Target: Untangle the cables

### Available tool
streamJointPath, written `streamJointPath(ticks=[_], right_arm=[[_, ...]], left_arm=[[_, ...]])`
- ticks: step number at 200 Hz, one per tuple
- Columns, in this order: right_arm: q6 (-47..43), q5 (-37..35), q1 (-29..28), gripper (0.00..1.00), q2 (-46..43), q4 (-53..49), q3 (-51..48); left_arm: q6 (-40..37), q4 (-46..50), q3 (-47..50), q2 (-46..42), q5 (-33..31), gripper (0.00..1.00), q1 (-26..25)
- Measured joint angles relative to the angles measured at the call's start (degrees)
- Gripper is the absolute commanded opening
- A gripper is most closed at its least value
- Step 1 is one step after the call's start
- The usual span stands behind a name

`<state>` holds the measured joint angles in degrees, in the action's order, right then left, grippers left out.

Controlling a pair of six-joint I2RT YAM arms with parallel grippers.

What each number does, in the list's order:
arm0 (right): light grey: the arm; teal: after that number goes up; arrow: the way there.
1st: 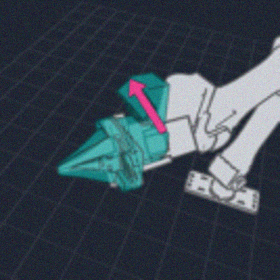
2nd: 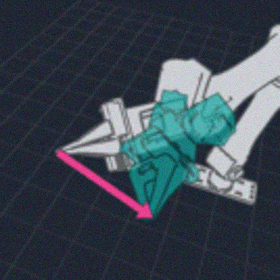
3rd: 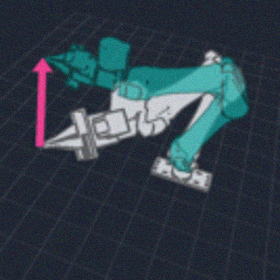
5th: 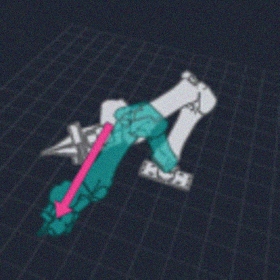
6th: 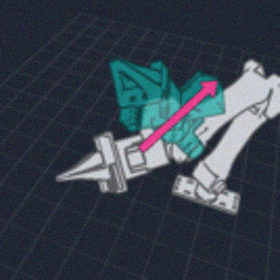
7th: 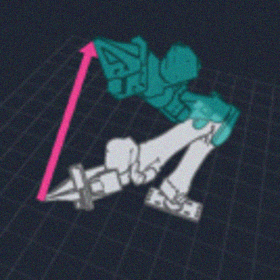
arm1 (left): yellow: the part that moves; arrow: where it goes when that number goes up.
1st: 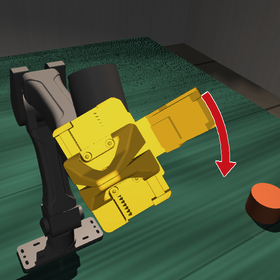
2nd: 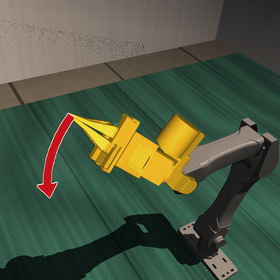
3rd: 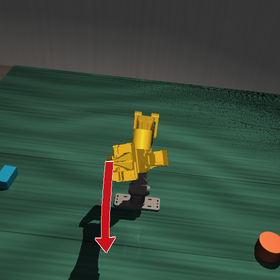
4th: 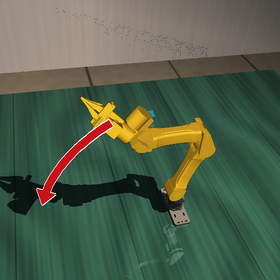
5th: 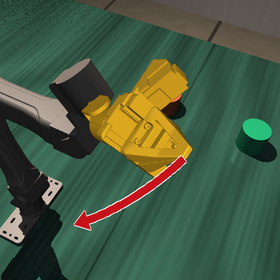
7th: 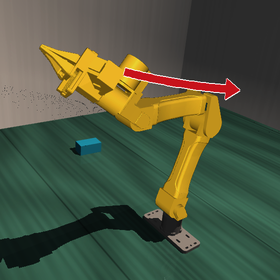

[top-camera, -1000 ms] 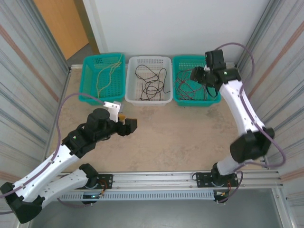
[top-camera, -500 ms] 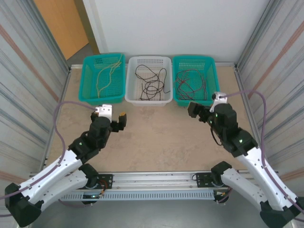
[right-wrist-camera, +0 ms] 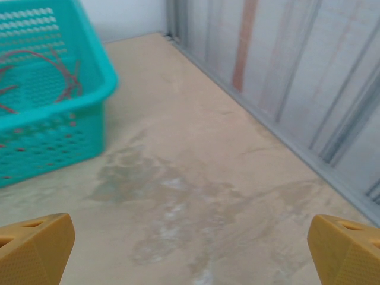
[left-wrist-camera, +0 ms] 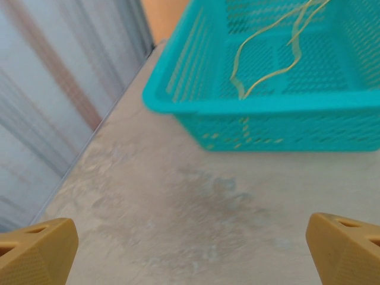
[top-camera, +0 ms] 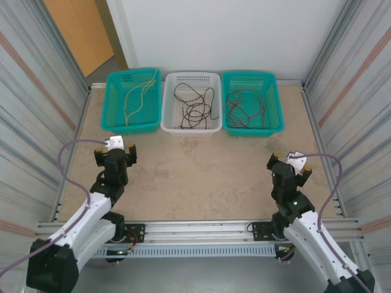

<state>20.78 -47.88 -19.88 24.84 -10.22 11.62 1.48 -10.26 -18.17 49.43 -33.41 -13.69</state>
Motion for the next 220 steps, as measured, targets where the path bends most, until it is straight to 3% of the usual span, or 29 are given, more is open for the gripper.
streamJointPath(ticks=[26,58,134,167,220], right_arm=[[-3.89,1.81,4.20,0.99,3.19,6.71,-3.50],[-8.15,11.19,10.36,0.99,11.19,19.80,-5.11],[-15.93,32.83,14.67,0.99,47.76,50.14,-0.20],[-17.55,40.54,18.49,0.99,61.05,63.47,4.13],[-16.85,47.89,23.39,0.99,63.67,58.64,10.78]], left_arm=[[-0.04,-5.49,1.03,10.12,3.65,0.99,4.33],[-0.87,-16.37,1.16,17.18,9.79,0.99,5.73],[-6.23,-40.87,1.46,34.45,24.61,0.99,7.82],[-6.67,-41.68,1.11,37.22,28.11,0.99,8.90],[-3.91,-38.95,-3.45,37.20,33.09,0.99,14.49]])
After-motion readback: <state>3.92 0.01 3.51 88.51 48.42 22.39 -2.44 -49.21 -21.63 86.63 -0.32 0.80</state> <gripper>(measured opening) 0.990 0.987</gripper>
